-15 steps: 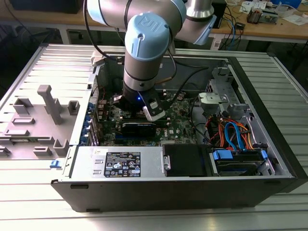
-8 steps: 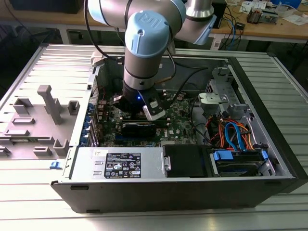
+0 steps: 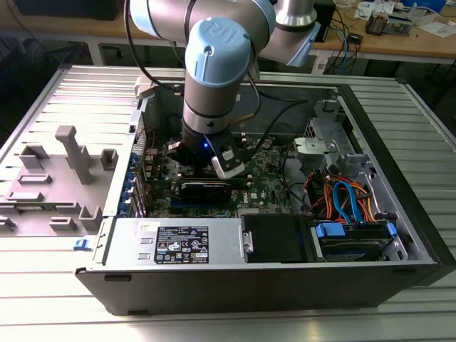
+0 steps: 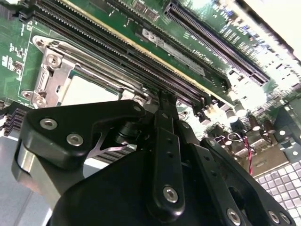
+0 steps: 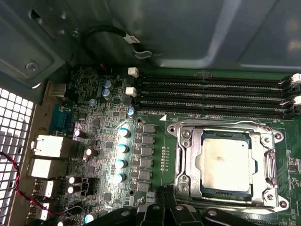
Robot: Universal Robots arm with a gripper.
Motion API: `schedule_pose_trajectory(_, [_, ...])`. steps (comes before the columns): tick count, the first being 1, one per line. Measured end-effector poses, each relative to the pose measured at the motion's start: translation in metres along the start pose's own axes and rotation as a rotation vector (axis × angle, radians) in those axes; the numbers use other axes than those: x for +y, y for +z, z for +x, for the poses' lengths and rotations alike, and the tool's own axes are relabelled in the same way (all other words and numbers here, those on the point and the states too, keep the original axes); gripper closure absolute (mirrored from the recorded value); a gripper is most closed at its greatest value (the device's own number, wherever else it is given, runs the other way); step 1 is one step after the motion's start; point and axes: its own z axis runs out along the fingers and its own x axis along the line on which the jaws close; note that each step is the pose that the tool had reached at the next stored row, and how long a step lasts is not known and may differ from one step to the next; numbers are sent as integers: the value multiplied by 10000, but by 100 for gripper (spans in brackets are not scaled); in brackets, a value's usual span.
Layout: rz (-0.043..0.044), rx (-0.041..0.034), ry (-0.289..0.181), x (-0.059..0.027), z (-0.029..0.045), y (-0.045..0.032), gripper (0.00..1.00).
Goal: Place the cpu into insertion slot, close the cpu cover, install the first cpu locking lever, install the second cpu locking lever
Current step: 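Install the second cpu locking lever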
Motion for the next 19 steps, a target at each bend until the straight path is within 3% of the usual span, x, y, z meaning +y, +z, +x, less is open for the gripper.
schedule_pose_trajectory(2, [-85,-1,-8,0,1,-2,89])
schedule_pose_trajectory(9, [-85,1,-8,-1,1,1,89])
schedule_pose_trajectory(12, [-18,4,-2,-1,0,2,89])
schedule_pose_trajectory(15, [176,16,20,3,-1,5,89])
schedule_pose_trajectory(19, [202,19,22,13,0,-5,89])
